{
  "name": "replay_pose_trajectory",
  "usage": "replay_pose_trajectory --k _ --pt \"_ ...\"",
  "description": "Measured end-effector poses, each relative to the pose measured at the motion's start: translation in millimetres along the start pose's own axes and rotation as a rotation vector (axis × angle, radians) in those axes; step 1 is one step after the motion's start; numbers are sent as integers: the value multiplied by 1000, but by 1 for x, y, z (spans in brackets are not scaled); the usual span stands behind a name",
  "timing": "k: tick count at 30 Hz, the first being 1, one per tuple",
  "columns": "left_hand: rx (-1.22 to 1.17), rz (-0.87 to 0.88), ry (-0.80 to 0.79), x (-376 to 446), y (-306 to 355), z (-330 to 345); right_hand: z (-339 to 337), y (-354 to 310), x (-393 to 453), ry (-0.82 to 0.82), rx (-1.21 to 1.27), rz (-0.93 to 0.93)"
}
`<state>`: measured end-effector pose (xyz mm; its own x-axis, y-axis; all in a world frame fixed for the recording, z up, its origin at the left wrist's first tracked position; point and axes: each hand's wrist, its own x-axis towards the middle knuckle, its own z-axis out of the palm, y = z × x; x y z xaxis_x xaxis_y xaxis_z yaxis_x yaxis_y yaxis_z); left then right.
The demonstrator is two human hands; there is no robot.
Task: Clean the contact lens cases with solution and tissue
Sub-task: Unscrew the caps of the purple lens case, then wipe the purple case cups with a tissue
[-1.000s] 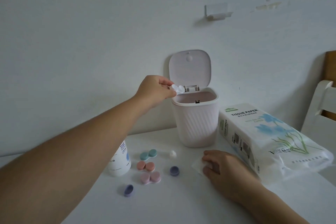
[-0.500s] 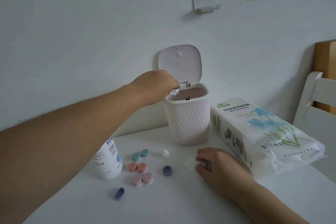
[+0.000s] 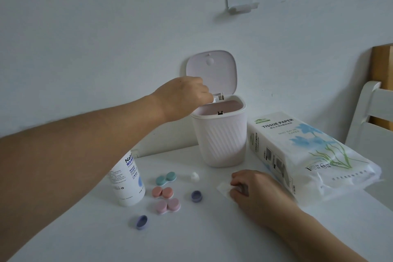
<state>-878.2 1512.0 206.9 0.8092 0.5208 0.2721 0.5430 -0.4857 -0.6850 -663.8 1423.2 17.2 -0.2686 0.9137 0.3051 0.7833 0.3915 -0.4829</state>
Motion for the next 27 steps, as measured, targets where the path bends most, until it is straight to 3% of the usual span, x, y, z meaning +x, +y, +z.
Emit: replay_pose_trajectory --k 5,8,15,19,27 --pt "-20 5 -16 -3 0 0 0 -1 1 -5 12 10" --pt "-24 17 -106 -2 5 0 0 -1 1 -2 21 14" --pt "31 -74 -184 5 4 -5 0 0 1 -2 17 19" --pt "-94 -195 -101 3 2 -6 -1 0 1 0 17 15" --pt "-598 -570 120 -18 6 -5 2 1 1 57 47 -3"
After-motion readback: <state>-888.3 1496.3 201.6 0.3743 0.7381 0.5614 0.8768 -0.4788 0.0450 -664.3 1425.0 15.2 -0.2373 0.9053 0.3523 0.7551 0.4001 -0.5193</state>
